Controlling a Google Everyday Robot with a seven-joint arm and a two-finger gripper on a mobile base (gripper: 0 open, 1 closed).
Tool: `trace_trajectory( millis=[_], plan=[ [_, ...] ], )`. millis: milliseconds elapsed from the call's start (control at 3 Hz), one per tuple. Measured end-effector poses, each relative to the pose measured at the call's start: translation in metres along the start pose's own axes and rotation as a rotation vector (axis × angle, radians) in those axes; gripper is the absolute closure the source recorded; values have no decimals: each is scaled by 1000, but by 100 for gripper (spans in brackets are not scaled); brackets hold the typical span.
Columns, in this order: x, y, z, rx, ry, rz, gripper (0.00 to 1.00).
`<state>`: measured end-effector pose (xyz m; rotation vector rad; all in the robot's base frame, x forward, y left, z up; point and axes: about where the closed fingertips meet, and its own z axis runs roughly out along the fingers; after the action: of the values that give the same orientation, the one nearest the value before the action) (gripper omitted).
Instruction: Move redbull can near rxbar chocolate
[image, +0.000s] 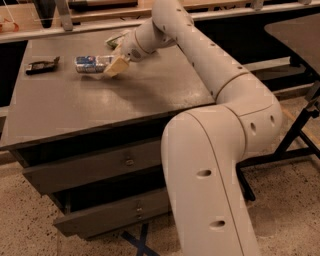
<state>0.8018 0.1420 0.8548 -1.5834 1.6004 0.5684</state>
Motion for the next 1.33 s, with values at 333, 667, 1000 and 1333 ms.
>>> trace_trajectory(
  millis=[333, 667, 1000, 1333],
  plan=[
    [-13, -4, 11, -9, -8, -16, 100],
    [-26, -7, 23, -19, -2, -26, 100],
    [-33, -8, 37, -31, 10, -32, 100],
    [-34, -8, 47, -39, 26, -32, 100]
  ],
)
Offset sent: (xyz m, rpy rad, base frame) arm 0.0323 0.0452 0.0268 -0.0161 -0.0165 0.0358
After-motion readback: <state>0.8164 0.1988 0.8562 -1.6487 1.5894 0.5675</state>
